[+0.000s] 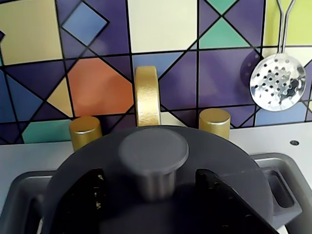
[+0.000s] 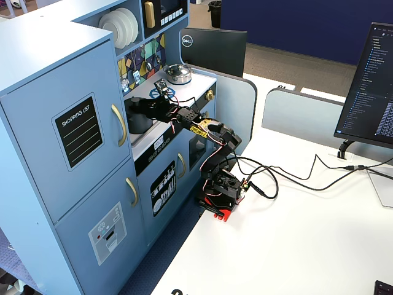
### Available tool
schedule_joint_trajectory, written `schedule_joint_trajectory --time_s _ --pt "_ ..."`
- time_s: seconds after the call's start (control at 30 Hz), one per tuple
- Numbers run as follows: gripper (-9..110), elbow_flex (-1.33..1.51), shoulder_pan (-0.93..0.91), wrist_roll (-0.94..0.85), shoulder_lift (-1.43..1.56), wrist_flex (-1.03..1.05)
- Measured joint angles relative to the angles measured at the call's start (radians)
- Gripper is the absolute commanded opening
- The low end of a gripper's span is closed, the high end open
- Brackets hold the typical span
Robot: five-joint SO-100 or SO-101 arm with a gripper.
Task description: Take off the lid from the gray recipient and place it on the counter
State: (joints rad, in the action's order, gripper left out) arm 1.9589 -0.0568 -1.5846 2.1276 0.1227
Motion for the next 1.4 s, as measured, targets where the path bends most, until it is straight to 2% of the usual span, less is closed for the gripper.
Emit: schedule_joint_trajectory --time_s 0.13,0.23,0.63,0.9,1.07,1.2,1.4 --pt "11 -0.046 0.002 0.009 -0.061 -0.025" --pt "0 -0.074 0.009 0.009 -0.101 -0.04" --pt "0 -0.141 0.034 0.006 -0.097 -0.123" --pt "0 -0.166 -0.169 0.021 0.072 0.066" --pt "0 -0.127 -0.333 0.048 0.14 0.091" --pt "0 -0.006 -0.419 0.048 0.149 0.055" --pt "0 0.104 -0.482 0.054 0.035 -0.129"
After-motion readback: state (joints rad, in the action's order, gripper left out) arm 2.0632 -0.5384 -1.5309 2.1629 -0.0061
